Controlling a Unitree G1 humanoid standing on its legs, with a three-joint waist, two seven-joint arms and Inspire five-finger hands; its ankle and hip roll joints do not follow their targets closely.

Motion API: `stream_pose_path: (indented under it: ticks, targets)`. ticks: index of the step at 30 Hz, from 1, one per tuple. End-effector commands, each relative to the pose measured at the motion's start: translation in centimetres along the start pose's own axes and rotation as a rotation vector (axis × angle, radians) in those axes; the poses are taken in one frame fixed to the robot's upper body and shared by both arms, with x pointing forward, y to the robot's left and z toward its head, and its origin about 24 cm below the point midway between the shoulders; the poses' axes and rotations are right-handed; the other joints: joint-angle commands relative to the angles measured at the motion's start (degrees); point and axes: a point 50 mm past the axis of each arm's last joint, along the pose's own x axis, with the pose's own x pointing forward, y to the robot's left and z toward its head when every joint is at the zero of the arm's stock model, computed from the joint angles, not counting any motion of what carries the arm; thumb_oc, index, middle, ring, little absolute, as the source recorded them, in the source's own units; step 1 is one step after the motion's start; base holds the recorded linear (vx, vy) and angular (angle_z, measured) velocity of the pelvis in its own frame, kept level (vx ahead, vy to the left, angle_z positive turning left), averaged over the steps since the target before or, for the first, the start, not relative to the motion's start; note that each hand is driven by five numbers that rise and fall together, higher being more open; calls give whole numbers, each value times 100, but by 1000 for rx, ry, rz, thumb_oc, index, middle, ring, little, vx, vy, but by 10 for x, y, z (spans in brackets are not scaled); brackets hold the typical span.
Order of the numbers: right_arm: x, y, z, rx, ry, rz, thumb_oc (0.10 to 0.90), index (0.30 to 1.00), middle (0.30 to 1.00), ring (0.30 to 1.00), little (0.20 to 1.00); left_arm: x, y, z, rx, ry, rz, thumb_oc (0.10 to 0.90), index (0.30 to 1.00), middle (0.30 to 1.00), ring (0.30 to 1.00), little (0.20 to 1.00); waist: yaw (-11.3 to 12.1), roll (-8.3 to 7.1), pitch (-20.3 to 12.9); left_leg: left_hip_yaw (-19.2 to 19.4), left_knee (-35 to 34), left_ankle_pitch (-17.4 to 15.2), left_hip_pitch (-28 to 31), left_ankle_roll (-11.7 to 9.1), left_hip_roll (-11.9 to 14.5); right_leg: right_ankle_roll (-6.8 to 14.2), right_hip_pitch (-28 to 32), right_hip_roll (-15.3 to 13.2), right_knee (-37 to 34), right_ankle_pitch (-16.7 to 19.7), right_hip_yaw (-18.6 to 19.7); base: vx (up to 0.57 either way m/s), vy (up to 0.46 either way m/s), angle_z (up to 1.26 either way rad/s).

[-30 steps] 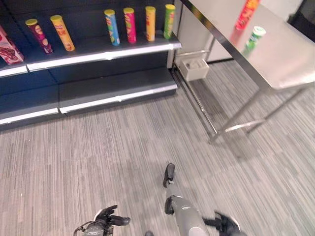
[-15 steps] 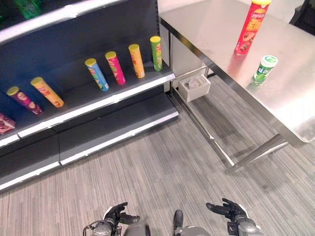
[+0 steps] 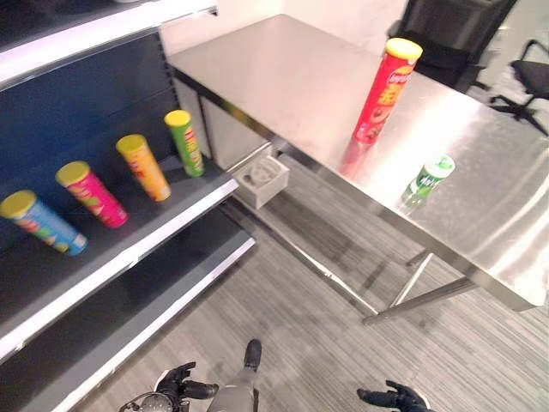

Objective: Put the goods on the table back onto the shelves and tidy them up.

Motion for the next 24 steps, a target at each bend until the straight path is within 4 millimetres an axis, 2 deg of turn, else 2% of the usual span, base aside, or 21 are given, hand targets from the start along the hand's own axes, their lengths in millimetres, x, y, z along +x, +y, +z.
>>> stream_pose_path:
  ticks: [1, 4, 5, 6, 7, 8, 9, 10, 11, 12, 13, 14, 15, 16, 17, 20, 24]
  targets:
    - [1, -33, 33, -24, -112, -77, 800, 900, 900, 900, 900, 0, -6, 10, 1, -61, 5, 800, 900, 900, 900, 900, 210, 233, 5, 120, 122, -293, -258, -490, 417, -23, -452, 298, -158, 703, 74, 53, 82, -44]
    - [2, -34, 28, -27, -90, -79, 800, 900, 900, 900, 900, 1, -7, 13, 14, -66, 0, 800, 900, 900, 900, 900, 170, 218, -64, 277, 171, -572, -156, -300, 338, 139, -604, 169, 193, 611, 84, 72, 114, -27]
    - [2, -33, 28, -24, -87, -76, 800, 900, 900, 900, 900, 1, -7, 14, 15, -66, 0, 800, 900, 900, 900, 900, 164, 233, -67, 333, 163, -637, -101, -267, 347, 200, -772, 164, 562, 587, 96, 83, 128, -24]
    - [2, -30, 27, -28, -85, -61, 800, 900, 900, 900, 900, 1, -6, 15, 21, -67, -1, 800, 900, 900, 900, 900, 127, 252, -6, 446, 156, -785, 97, -188, 382, 463, -1179, 200, 1462, 751, 81, 58, 91, -24]
    - [2, -30, 27, -28, -85, -61, 800, 900, 900, 900, 900, 1, -6, 15, 21, -67, -1, 800, 900, 900, 900, 900, 134, 249, -6, 454, 157, -787, 97, -188, 381, 464, -1191, 199, 1483, 740, 89, 25, 91, -36]
    - [2, -28, 30, -32, -97, -54, 800, 900, 900, 900, 900, 1, -5, 17, 9, -75, 4, 800, 900, 900, 900, 900, 57, 296, 194, 562, 133, -840, 307, -117, 475, 703, -1820, 136, 2621, 1344, -155, -25, 33, -35]
    - [2, -28, 31, -32, -97, -54, 800, 900, 900, 900, 900, 1, -5, 17, 9, -75, 4, 800, 900, 900, 900, 900, 63, 289, 191, 569, 134, -839, 300, -116, 470, 704, -1840, 132, 2647, 1332, -148, -42, 59, -37]
    - [2, -27, 33, -29, -105, -51, 800, 900, 900, 900, 900, 1, -6, 19, 1, -80, 2, 800, 900, 900, 900, 900, 28, 376, 295, 597, 142, -834, 350, -94, 557, 678, -2130, 101, 3189, 1458, -327, 19, 60, -32]
    - [2, -24, 32, -31, -103, -47, 800, 900, 900, 900, 900, 1, -5, 17, 11, -69, 4, 800, 900, 900, 900, 900, 41, 484, 300, 598, 137, -893, 434, -106, 667, 582, -2319, -205, 3352, 1386, -690, 22, 60, -35]
    - [2, -24, 31, -31, -103, -47, 800, 900, 900, 900, 900, 1, -5, 17, 11, -69, 4, 800, 900, 900, 900, 900, 32, 478, 305, 590, 136, -894, 440, -106, 660, 583, -2312, -214, 3361, 1374, -697, 147, -45, -30]
    - [2, -23, 27, -35, -92, -48, 800, 900, 900, 900, 900, 1, -5, 18, 11, -77, 9, 800, 900, 900, 900, 900, 36, 464, 276, 567, 154, -1016, 550, -200, 743, 419, -2174, -625, 2482, 1116, -1034, 144, -147, -25]
    - [2, -25, 29, -37, -92, -54, 800, 900, 900, 900, 900, 2, -3, 22, 8, -90, 17, 800, 900, 900, 900, 900, 50, 416, 260, 562, 143, -1056, 567, -280, 771, 412, -2136, -784, 1864, 1112, -1158, 147, -147, -9]
    - [2, -25, 29, -37, -92, -54, 800, 900, 900, 900, 900, 2, -3, 22, 8, -90, 17, 800, 900, 900, 900, 900, 37, 424, 279, 547, 138, -1062, 594, -284, 779, 411, -2086, -776, 1829, 1118, -1180, 113, -235, -9]
    - [2, -27, 26, -35, -74, -61, 800, 900, 900, 900, 900, 3, 1, 25, 30, -84, 28, 800, 900, 900, 900, 900, 52, 258, 234, 610, 122, -1156, 619, -406, 751, 498, -1962, -1005, 642, 1409, -1450, 81, -168, -7]
    - [2, -27, 26, -35, -74, -61, 800, 900, 900, 900, 900, 3, 1, 25, 30, -84, 28, 800, 900, 900, 900, 900, 36, 266, 252, 590, 122, -1160, 642, -409, 757, 498, -1902, -996, 587, 1430, -1480, 87, -234, -8]
    - [2, -29, 19, -57, -45, -62, 800, 900, 900, 900, 900, 3, -1, 26, -3, -100, 31, 800, 900, 900, 900, 900, 91, 65, 139, 623, 187, -1112, 533, -540, 813, 688, -1558, -1001, 6, 1674, -1529, 40, -179, 15]
    - [0, -43, 5, -40, 0, -110, 800, 900, 900, 900, 900, 3, -3, 28, -18, -107, 27, 800, 900, 900, 900, 900, 60, -7, 69, 574, 103, -1057, 587, -698, 966, 632, -1301, -842, -282, 1709, -1645, 76, -172, 13]
